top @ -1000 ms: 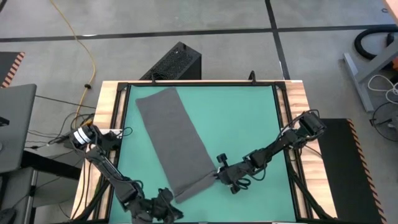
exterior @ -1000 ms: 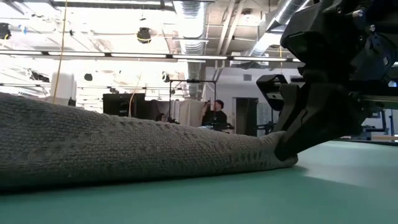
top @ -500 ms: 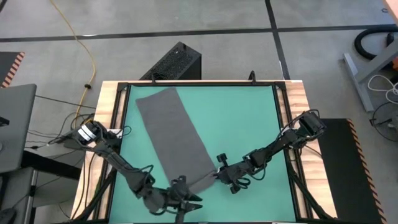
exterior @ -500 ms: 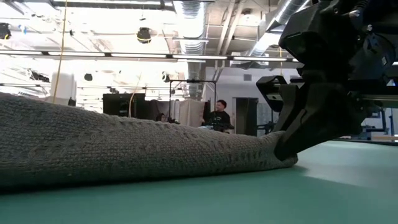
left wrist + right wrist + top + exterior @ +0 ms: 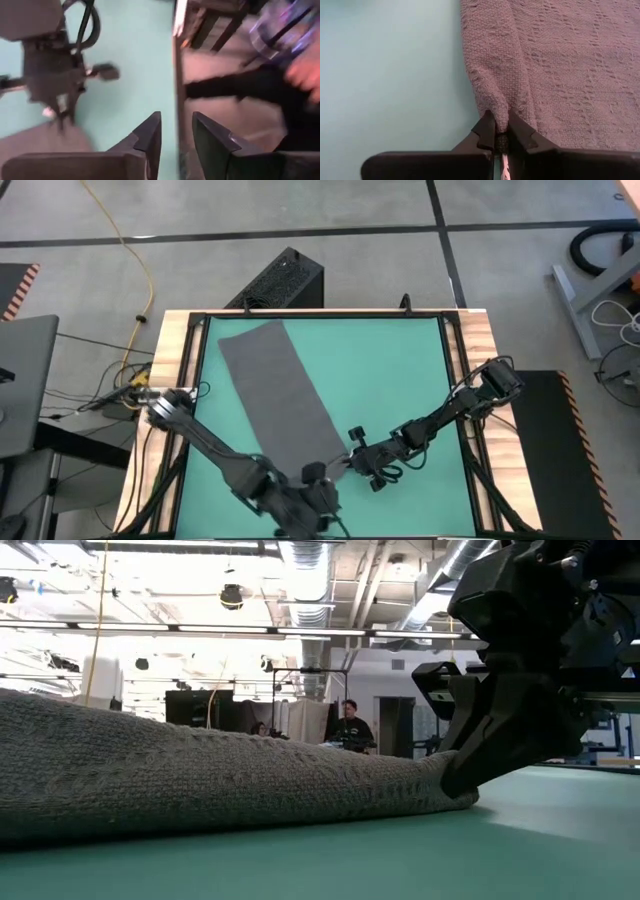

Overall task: Roll towel into tight, uniform cylinder
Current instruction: Roll the gray towel

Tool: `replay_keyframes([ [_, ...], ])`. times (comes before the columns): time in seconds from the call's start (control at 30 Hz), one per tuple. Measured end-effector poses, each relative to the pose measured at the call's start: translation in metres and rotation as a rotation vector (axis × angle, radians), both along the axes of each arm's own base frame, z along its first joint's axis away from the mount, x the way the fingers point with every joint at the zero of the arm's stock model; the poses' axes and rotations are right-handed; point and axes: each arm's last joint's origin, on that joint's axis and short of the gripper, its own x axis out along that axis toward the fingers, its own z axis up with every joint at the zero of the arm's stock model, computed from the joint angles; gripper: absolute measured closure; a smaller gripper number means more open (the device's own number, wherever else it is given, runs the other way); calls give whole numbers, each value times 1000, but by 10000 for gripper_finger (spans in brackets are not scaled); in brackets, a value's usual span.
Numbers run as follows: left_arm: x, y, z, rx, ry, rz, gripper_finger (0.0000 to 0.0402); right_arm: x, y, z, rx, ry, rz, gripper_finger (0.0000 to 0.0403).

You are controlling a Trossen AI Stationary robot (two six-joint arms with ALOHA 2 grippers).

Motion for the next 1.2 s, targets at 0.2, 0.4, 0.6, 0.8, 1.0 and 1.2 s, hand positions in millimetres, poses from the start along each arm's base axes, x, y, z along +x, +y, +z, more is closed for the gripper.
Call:
replay_keyframes([
  [0.2, 8, -13, -28, 89, 275, 89, 319, 0, 0, 0, -2, 1, 1, 365],
  [0.4, -8, -22, -68, 87, 429, 174, 310, 0, 0, 0, -3, -4, 3, 365],
  [0.6, -12, -25, -81, 95, 451, 193, 279, 0, 0, 0, -9, -3, 7, 365],
  [0.8, -23, -32, -101, 92, 495, 230, 251, 0, 0, 0, -10, -4, 6, 365],
  [1.0, -32, -40, -133, 81, 513, 250, 248, 0, 0, 0, -11, -5, 6, 364],
  [1.2, -36, -36, -144, 117, 525, 276, 248, 0, 0, 0, -11, -4, 6, 364],
])
